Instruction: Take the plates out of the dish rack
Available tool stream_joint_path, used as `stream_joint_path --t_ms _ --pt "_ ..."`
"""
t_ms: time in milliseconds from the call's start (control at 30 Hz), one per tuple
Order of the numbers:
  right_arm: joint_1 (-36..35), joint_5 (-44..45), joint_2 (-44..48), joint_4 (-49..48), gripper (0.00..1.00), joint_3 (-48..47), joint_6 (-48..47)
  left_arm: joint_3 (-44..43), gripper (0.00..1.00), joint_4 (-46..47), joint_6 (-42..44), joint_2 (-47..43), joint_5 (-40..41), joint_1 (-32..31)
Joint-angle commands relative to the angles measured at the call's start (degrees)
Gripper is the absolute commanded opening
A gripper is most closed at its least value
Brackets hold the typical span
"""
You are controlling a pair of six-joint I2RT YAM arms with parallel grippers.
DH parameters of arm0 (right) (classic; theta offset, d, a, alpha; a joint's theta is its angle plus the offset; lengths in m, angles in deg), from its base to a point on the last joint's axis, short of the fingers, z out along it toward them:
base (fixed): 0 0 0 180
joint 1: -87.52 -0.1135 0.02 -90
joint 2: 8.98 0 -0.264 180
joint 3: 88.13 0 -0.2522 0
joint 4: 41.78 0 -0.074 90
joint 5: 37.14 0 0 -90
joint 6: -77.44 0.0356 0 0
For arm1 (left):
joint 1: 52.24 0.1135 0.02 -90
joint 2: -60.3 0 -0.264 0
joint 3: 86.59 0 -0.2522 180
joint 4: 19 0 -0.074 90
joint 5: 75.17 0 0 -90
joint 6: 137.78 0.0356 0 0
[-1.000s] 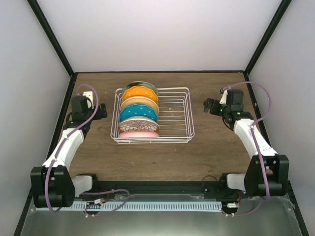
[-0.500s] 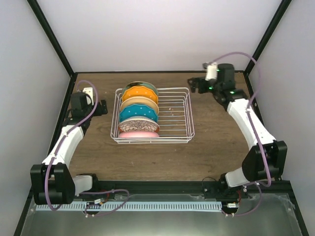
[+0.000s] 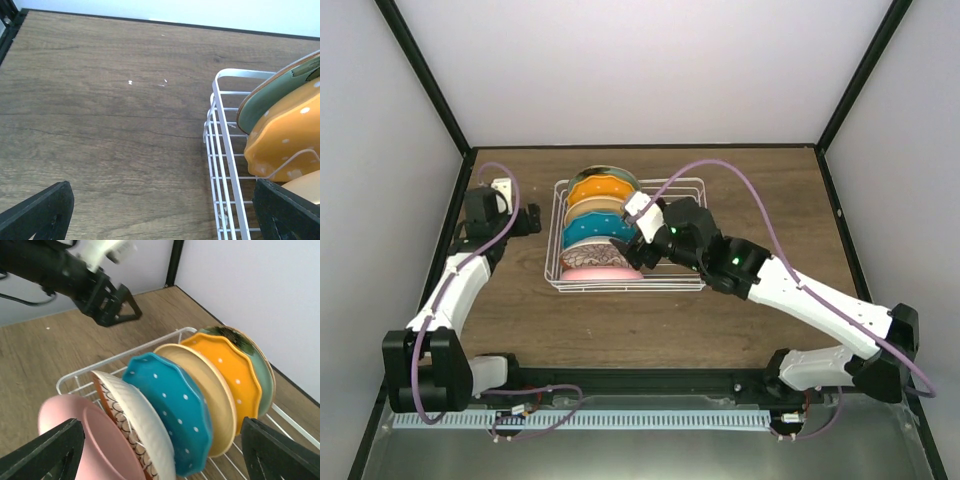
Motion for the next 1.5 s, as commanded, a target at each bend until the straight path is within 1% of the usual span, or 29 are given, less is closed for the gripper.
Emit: stream_joint_path --t_ms 0,100,233,467,800,933,1367,1400,1467 --pt "-4.9 4.4 1.5 -1.2 0.87 1.4 -2.0 -0.4 1.00 1.5 0.0 1.4 -3.0 0.3" --pt "-6.8 3.9 0.9 -2.5 0.83 3.3 -3.5 -0.6 1.00 1.9 0.3 2.0 -3.7 0.3" --pt "-7.8 3.2 -0.8 -5.1 0.72 3.3 -8.2 -0.7 1.00 2.2 0.9 2.7 -4.1 0.4" --pt "-8.9 0.3 -4.1 -5.1 0.64 2.4 -14.5 -0.4 1.00 3.3 0.9 3.9 -5.1 0.3" --pt "-9.6 -2.9 -10.2 -1.0 0.64 -0.2 -17.7 0.5 1.00 6.2 -0.7 4.5 -5.4 0.3" --pt "-10.2 -2.6 -13.1 1.7 0.64 -2.0 -18.7 1.4 1.00 7.3 -1.2 4.0 -5.7 0.3" --pt "-10.4 -3.5 -14.5 2.9 0.63 -2.0 -19.9 2.7 1.00 8.8 -2.3 2.8 -6.8 0.3" --pt "-10.4 -3.1 -14.5 2.7 0.63 -1.6 -20.0 2.7 1.00 8.8 -2.5 2.9 -6.8 0.3" --pt "-10.4 -2.2 -14.8 2.0 0.57 -0.5 -20.2 2.8 1.00 9.1 -3.1 3.0 -7.1 0.3"
